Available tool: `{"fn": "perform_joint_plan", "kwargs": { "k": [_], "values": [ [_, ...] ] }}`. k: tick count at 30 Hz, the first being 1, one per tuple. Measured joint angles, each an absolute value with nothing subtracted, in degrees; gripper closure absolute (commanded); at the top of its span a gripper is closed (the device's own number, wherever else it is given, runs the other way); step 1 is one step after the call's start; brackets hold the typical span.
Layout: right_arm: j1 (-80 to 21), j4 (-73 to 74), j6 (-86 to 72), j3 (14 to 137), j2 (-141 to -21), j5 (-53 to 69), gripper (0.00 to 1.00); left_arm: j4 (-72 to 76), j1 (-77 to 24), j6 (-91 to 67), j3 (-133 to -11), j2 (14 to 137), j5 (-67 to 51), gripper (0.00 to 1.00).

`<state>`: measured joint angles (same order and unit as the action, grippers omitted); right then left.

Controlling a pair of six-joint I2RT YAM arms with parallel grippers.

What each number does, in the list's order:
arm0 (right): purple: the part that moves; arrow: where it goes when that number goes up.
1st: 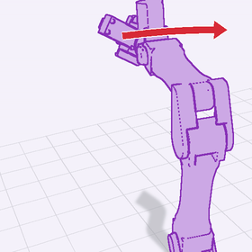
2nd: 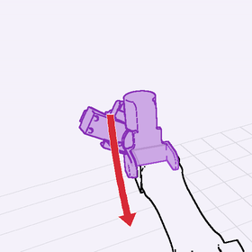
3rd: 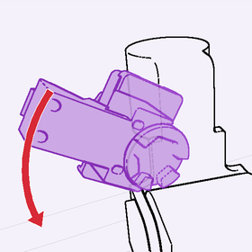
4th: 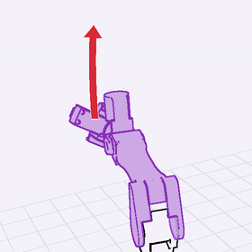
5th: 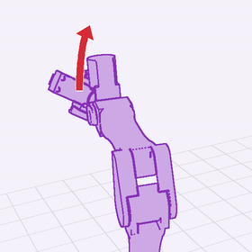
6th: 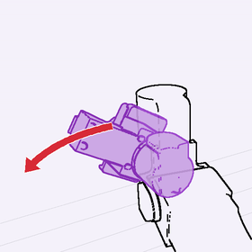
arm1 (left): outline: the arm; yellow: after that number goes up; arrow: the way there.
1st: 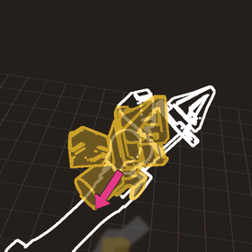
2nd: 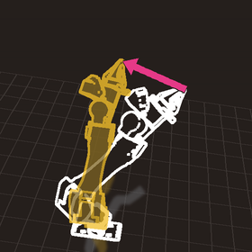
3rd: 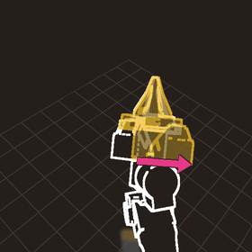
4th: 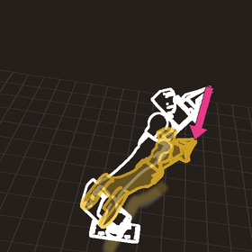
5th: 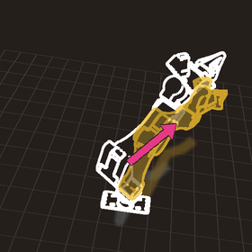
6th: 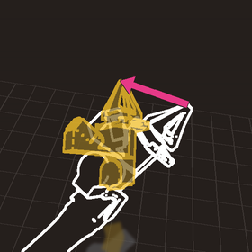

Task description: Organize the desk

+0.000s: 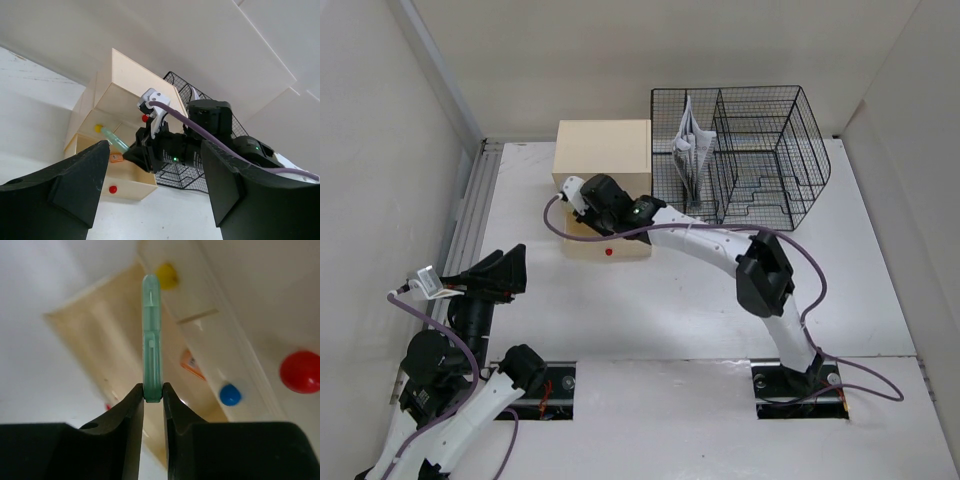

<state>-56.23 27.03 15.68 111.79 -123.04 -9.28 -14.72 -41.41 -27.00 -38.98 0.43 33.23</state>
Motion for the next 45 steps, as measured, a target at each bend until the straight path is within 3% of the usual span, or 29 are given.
{"fn": "perform_joint_plan", "kwargs": {
  "k": [2,4,5,7,9,11,12,14,17,25,30,37,45],
  "values": [
    [-54.5,28.5,16.1,112.3,-124.1,-11.2,1.0,-14.7,-41.4,-27.0,-39.0,0.4,33.3,0.29],
    [-52.9,30.3,16.8,113.0,-124.9,-11.1,0.73,-14.7,-41.4,-27.0,-39.0,0.4,33.3,0.29],
    [-52.2,31.4,17.2,113.5,-125.1,-10.1,0.65,-14.7,-41.4,-27.0,-39.0,0.4,33.2,0.29],
    [-51.1,32.8,18.2,114.0,-125.1,-8.1,0.52,-14.7,-41.4,-27.0,-39.0,0.4,33.3,0.29],
    [-50.7,33.3,18.9,114.3,-125.1,-6.2,0.51,-14.7,-41.4,-27.0,-39.0,0.4,33.3,0.29],
    [-50.7,33.5,19.6,114.4,-125.1,-4.4,0.6,-14.7,-41.4,-27.0,-39.0,0.4,33.3,0.29],
    [-50.7,33.6,19.9,114.4,-125.1,-3.5,0.7,-14.7,-41.4,-27.0,-39.0,0.4,33.3,0.29],
    [-50.7,33.7,20.3,114.4,-125.1,-1.0,1.0,-14.7,-41.4,-27.0,-39.0,0.4,33.3,0.29],
    [-50.6,34.0,20.4,114.4,-125.1,4.1,1.0,-14.7,-41.4,-27.0,-39.0,0.4,33.3,0.29],
    [-45.9,43.2,27.2,117.8,-127.1,37.1,1.0,-14.7,-41.4,-27.0,-39.0,0.4,33.5,0.29],
    [-45.1,48.8,31.5,120.0,-130.5,43.6,1.0,-14.7,-41.4,-27.0,-39.0,0.4,33.5,0.29],
    [-47.1,48.3,31.1,118.8,-133.1,36.1,1.0,-14.7,-41.4,-27.0,-39.0,0.4,33.5,0.29],
    [-53.6,32.3,26.6,105.8,-131.0,6.0,1.0,-14.7,-41.4,-27.0,-39.0,0.4,33.5,0.29]
  ]
}}
